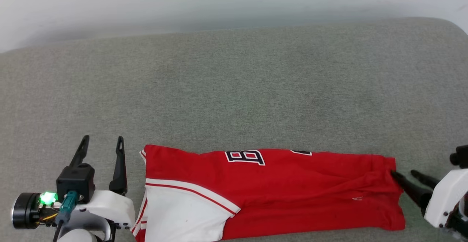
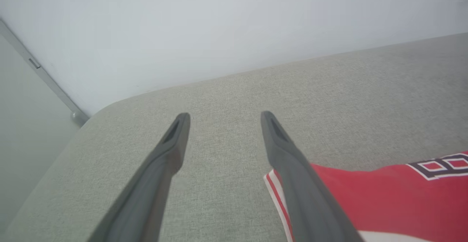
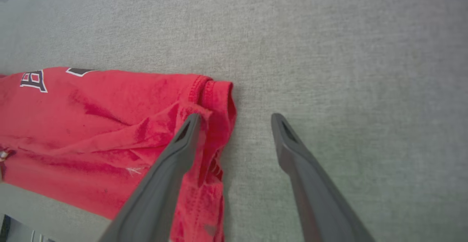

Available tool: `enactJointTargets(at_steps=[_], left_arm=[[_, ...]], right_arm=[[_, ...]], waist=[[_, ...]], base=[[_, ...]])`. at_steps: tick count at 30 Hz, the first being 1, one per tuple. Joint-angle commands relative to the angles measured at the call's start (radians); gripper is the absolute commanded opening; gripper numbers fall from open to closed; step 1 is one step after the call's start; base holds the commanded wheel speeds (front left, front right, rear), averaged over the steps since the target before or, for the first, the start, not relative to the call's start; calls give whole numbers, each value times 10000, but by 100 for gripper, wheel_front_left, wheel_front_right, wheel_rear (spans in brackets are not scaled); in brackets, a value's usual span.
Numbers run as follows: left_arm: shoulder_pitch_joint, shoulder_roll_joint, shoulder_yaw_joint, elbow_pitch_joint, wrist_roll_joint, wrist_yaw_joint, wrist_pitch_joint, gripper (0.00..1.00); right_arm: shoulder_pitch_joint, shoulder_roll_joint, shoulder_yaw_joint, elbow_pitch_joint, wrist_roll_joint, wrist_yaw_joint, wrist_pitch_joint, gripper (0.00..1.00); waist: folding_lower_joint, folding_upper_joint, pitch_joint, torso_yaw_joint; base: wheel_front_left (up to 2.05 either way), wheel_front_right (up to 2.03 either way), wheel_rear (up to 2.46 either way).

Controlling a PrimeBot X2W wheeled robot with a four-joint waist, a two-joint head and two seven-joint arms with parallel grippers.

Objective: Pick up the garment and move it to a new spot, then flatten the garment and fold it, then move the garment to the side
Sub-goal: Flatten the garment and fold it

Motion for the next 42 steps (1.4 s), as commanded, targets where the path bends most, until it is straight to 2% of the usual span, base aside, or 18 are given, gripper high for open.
enactJointTargets(at_steps=[1,3,6,14,19,20,21,23,25,32,36,42], left_arm=[[227,-182,300,-11,315,22,-43,100],[591,-665,1026,-53,885,69,-44,100],[1098,-1359,1918,-15,1726,-110,-44,100],[2112,-3155,3937,57,3412,-869,-37,100],[2439,-3925,4710,136,4333,-1419,-37,100],[2507,-4072,4882,130,4496,-1509,-37,100],[2572,-4206,4996,129,4648,-1606,-37,100],[2720,-4441,5282,144,4996,-1749,-37,100],[3037,-4884,5726,107,5536,-2031,-36,100],[3552,-5492,6179,20,6137,-2658,-36,100],[3831,-5771,6368,-2,6362,-2941,-36,100],[4183,-6101,6597,-46,6559,-3334,-36,100]], right_arm=[[164,115,-25,74,133,-8,78,100],[313,267,28,175,215,-8,134,100],[542,595,199,283,385,-6,267,100],[972,1457,957,23,1069,-3,988,100],[758,1786,1316,263,934,-3,972,100],[672,1779,1332,305,866,-3,890,43],[599,1745,1319,363,841,-3,806,0],[453,1656,1314,459,815,-6,738,0],[181,1214,1056,588,899,-12,452,0],[240,7,551,772,1052,-12,172,0],[422,-692,380,959,1115,-9,439,0],[597,-1361,268,16,1133,-6,990,0]], waist=[[-1,0,24,69],[-1,0,47,156],[-1,0,66,273],[-1,0,70,344],[-1,0,-6,385],[-1,0,-36,384],[-1,0,-72,384],[-1,0,-162,366],[-1,0,-380,337],[-1,0,-789,366],[-1,0,-994,395],[-1,0,-1173,467]], base=[[0,0,0],[0,0,0],[0,0,0],[0,0,0],[0,0,0],[0,0,0],[0,0,0],[0,0,0],[0,0,0],[0,0,0],[0,0,0],[0,0,0]])
